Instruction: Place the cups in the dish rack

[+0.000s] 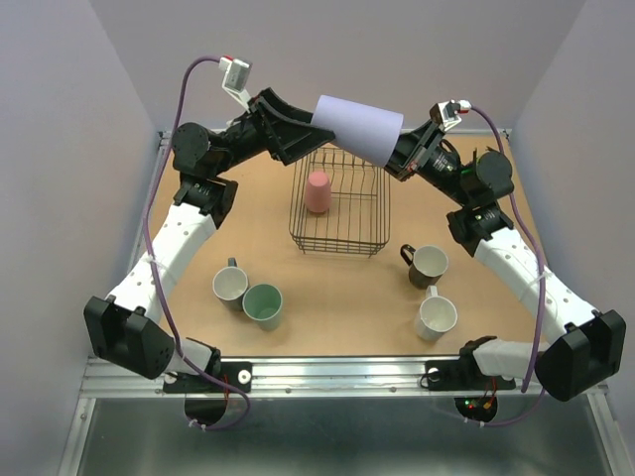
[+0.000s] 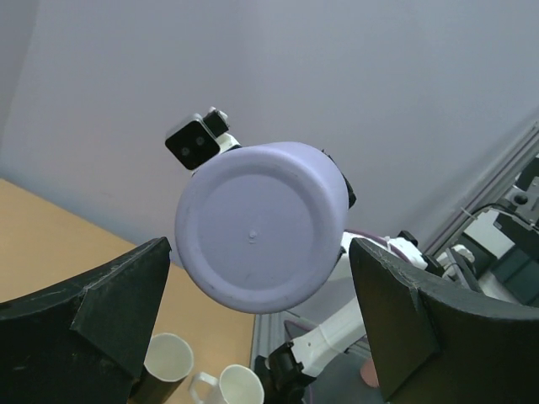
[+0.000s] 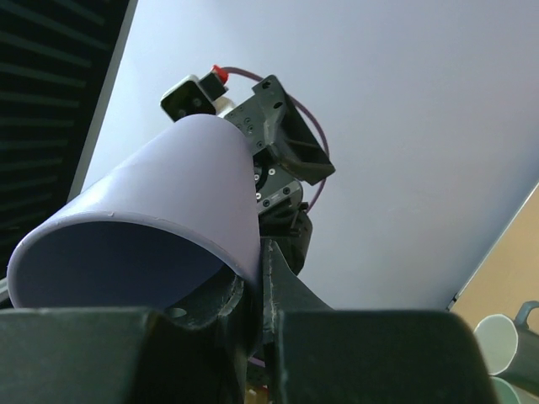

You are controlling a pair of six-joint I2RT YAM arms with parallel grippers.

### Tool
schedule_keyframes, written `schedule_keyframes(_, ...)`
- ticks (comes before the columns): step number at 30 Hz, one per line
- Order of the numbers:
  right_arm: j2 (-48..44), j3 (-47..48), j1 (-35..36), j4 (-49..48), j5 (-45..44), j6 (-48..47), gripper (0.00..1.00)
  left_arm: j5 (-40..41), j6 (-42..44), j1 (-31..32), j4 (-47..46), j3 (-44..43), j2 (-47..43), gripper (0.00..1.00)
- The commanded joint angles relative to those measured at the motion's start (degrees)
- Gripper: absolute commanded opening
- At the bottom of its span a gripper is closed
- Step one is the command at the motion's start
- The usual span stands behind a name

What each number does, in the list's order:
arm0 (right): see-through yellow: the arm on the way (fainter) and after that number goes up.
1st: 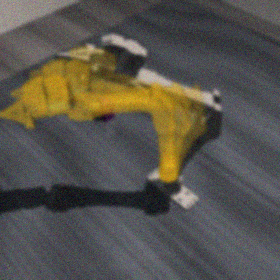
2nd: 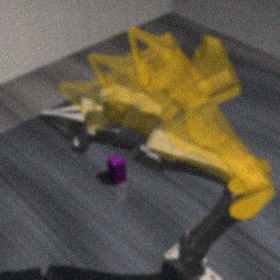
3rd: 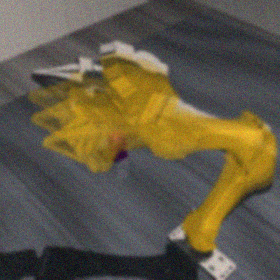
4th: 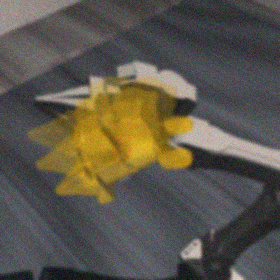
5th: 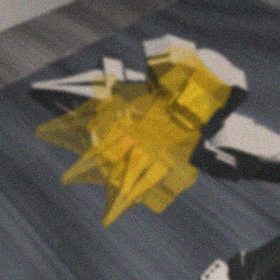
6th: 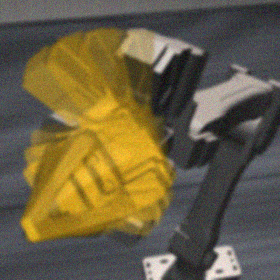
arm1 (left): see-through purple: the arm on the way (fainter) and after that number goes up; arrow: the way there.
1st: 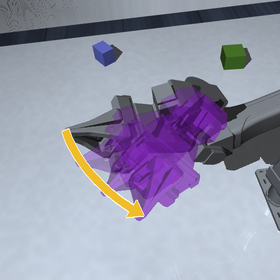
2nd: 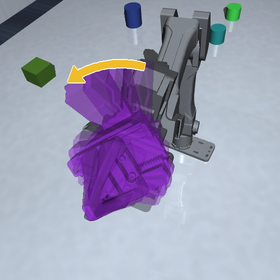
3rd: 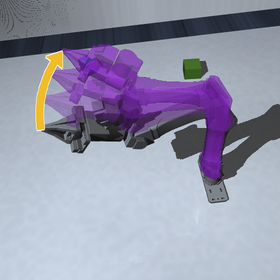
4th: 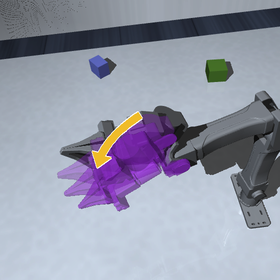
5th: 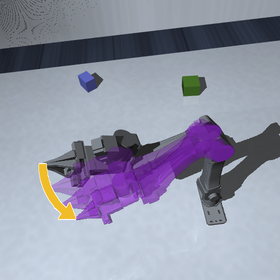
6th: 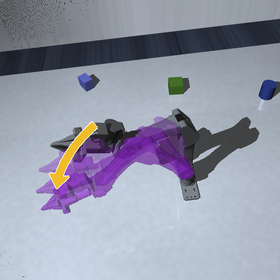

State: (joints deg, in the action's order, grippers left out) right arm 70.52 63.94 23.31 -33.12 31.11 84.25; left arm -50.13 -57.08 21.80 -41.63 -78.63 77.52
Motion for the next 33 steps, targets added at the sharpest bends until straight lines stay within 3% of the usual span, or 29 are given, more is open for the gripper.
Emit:
schedule_keyframes(1,-0.65,0.84,0.07,-6.42,2.28,1.09,0.0,-1.99,-4.0,1.05,-8.99,0.06,0.79,0.98)
schedule_keyframes(18,0.4,-3.3,0.07,-8.8,3.87,1.36,0.01,-2.17,-10.51,1.05,-16.56,-2.23,3.87,0.91)
schedule_keyframes(21,0.84,-3.3,-0.02,-8.8,3.69,1.27,0.0,-2.52,-10.51,1.22,-16.64,-1.7,3.78,0.71)
schedule_keyframes(22,0.76,-3.3,0.07,-8.8,3.43,1.1,0.01,-2.95,-10.51,1.31,-16.73,-1.53,3.87,0.6)
schedule_keyframes(25,0.67,-3.04,0.07,-8.8,2.2,0.57,0.0,-3.57,-10.6,1.58,-16.73,-1.18,3.96,0.44)
schedule_keyframes(26,0.76,-2.86,0.07,-8.8,1.94,0.39,0.0,-3.75,-10.51,1.66,-16.65,-1.09,4.13,0.25)
schedule_keyframes(28,1.19,-2.42,0.07,-8.71,2.02,-0.13,0.0,-3.75,-10.51,1.67,-16.73,-1.0,4.13,0.0)
schedule_keyframes(29,1.46,-2.33,0.07,-8.62,2.2,-0.22,0.01,-3.57,-10.42,1.75,-16.73,-0.82,4.13,0.0)
schedule_keyframes(30,1.46,-2.33,0.07,-8.28,2.55,-0.49,0.06,-3.4,-10.07,1.75,-15.86,-0.82,4.13,0.0)
schedule_keyframes(31,1.37,-1.9,-0.02,-7.32,2.9,-1.01,0.27,-2.79,-7.72,1.58,-14.29,-0.91,4.13,0.0)
schedule_keyframes(33,-0.11,-0.67,-0.54,1.97,3.43,-6.09,0.54,-1.99,-3.85,1.49,-6.83,-2.31,4.22,0.0)
